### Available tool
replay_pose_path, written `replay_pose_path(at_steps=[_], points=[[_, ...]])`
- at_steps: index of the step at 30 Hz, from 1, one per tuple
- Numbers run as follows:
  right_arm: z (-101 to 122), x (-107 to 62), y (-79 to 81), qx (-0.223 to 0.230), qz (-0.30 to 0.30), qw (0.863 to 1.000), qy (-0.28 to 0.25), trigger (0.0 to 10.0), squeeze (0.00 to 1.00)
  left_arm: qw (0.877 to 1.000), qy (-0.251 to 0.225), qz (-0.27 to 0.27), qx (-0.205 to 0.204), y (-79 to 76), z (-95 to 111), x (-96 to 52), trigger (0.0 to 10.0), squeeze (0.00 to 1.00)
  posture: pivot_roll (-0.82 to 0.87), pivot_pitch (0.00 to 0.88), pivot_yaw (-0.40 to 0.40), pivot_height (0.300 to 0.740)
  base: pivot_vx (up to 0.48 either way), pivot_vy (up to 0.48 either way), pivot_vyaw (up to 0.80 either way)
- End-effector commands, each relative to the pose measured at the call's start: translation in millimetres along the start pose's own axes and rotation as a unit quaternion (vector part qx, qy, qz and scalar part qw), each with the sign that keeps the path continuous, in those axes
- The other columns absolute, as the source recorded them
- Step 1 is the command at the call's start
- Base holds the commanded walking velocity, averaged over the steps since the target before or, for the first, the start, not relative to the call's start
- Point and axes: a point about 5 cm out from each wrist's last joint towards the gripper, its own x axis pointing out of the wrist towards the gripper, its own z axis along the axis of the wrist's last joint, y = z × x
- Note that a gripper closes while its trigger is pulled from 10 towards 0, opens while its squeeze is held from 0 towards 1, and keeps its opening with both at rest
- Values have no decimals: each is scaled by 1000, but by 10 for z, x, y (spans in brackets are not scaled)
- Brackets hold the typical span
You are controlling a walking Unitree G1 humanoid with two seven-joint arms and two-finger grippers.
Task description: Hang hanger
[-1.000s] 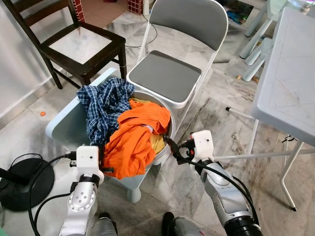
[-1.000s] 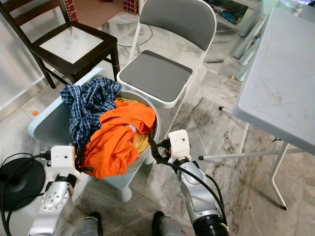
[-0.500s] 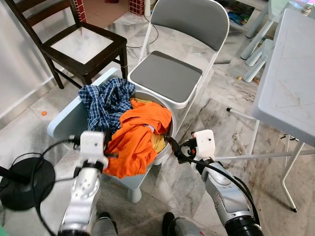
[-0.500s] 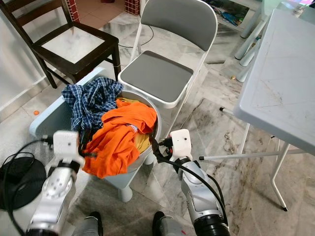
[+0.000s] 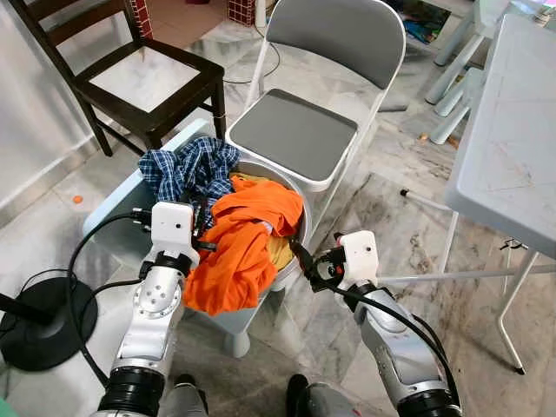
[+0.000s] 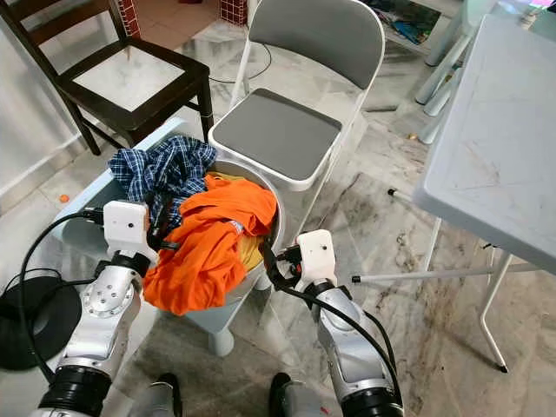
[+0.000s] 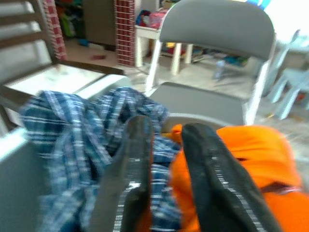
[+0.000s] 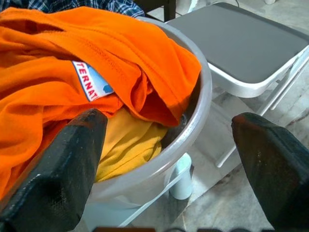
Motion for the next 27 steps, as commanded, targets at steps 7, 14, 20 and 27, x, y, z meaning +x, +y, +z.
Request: replay_pose_path(at_steps=[7,14,20,27], points=[[25,-34,-12,-9,-1,1000,-1,10000,0,995,77,-17,-61,-149,-245,-11,10000,1000,135,276,-110,740,0,0,0],[27,-30,0,-12,2,1000,1,10000,0,990,122,7,-68,-107,-367,-29,10000,1000,135,276,-110,740,0,0,0],[26,-28,23,-14,4,1000,4,10000,0,989,134,-14,-61,-139,-392,-21,8275,1000,138,277,-109,740,0,0,0],[18,-20,22,-17,2,1000,6,10000,0,988,142,-59,-8,-251,-422,-125,0,275,140,278,-106,740,0,0,0]])
